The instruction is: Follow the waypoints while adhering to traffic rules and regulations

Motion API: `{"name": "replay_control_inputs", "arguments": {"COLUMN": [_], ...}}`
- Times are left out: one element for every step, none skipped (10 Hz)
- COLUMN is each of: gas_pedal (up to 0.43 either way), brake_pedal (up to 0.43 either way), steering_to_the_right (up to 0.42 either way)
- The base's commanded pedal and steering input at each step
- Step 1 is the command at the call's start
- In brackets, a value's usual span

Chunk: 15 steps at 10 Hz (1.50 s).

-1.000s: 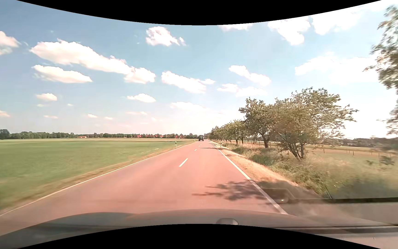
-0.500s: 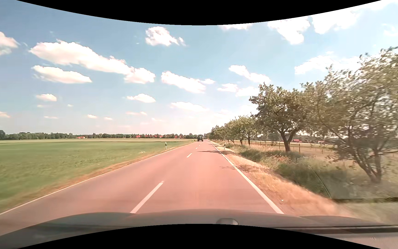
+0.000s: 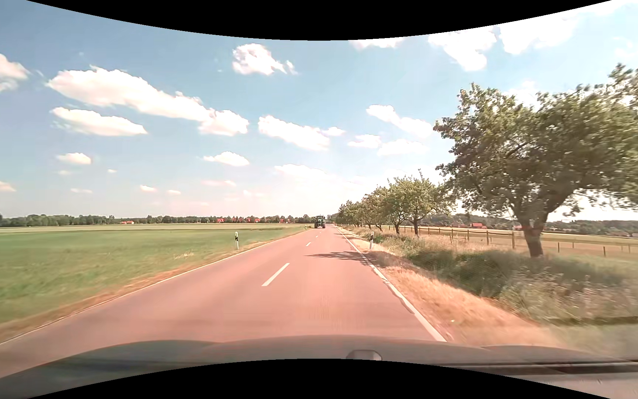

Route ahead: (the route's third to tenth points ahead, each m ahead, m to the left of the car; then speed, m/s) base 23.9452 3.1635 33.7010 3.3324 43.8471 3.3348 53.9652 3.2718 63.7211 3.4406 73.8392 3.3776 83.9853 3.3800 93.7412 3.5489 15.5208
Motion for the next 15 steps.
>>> {"name": "replay_control_inputs", "arguments": {"gas_pedal": [0.157, 0.157, 0.157, 0.157, 0.157, 0.157, 0.157, 0.157, 0.157, 0.157, 0.157, 0.157, 0.157, 0.157, 0.157], "brake_pedal": [0.000, 0.000, 0.000, 0.000, 0.000, 0.000, 0.000, 0.000, 0.000, 0.000, 0.000, 0.000, 0.000, 0.000, 0.000], "steering_to_the_right": [-0.002, -0.002, -0.002, -0.002, -0.002, -0.002, -0.003, -0.003, -0.003, -0.004, -0.004, -0.004, -0.004, -0.004, -0.004]}}
